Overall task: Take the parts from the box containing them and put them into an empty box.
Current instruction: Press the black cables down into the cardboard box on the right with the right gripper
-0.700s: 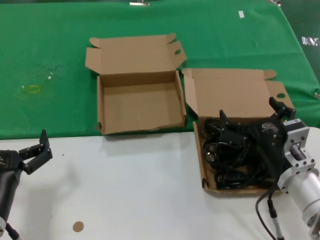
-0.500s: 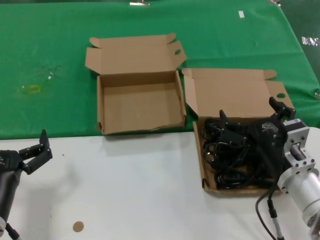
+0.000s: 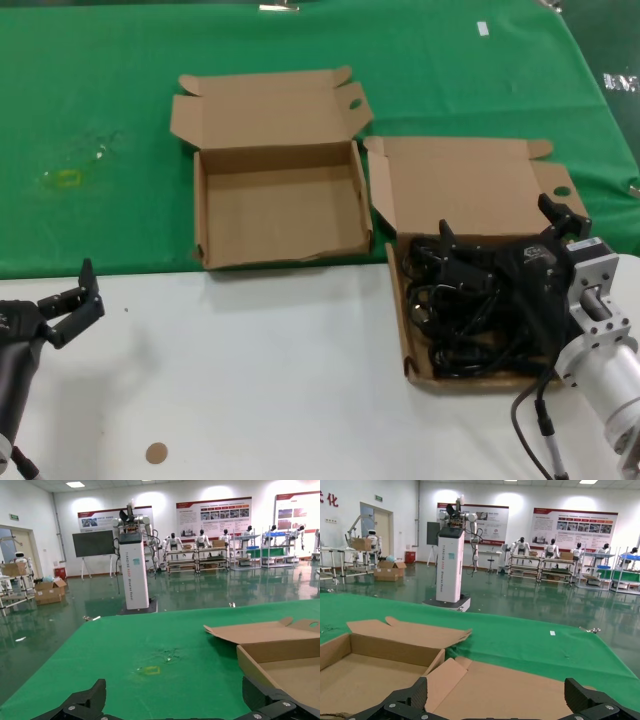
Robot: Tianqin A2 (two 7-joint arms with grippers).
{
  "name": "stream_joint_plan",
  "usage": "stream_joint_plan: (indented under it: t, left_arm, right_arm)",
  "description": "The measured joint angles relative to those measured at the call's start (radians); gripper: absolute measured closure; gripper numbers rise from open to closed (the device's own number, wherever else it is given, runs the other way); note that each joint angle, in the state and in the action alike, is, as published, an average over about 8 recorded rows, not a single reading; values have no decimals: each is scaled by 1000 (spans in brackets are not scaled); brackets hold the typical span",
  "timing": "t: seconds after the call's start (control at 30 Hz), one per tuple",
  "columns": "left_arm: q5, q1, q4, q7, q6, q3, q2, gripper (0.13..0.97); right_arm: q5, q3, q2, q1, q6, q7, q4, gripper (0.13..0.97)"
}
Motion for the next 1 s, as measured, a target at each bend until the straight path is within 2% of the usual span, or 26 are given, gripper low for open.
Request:
stream_joint_plan:
  t: [0.23,0.53,0.6,0.8,0.93,1.0]
  left_arm:
    - [0,0,0,0,0,0,0,157]
    - [0,0,0,0,0,0,0,255]
    - [0,0,0,0,0,0,0,298]
    - [0,0,0,0,0,0,0,425]
    - [0,0,0,0,0,0,0,425]
    - [0,0,0,0,0,0,0,481]
  right_arm:
    - [1,-4,4,-1,4,2,1,129]
    - [14,-38,36,-6,27,13,9,129]
    - [18,-47,50,-6,28,17,14,129]
    - [26,-79,121,7,4,34,29,129]
    - [23,-94,184,34,-47,43,22,129]
    - [20,-98,218,51,-87,42,13,129]
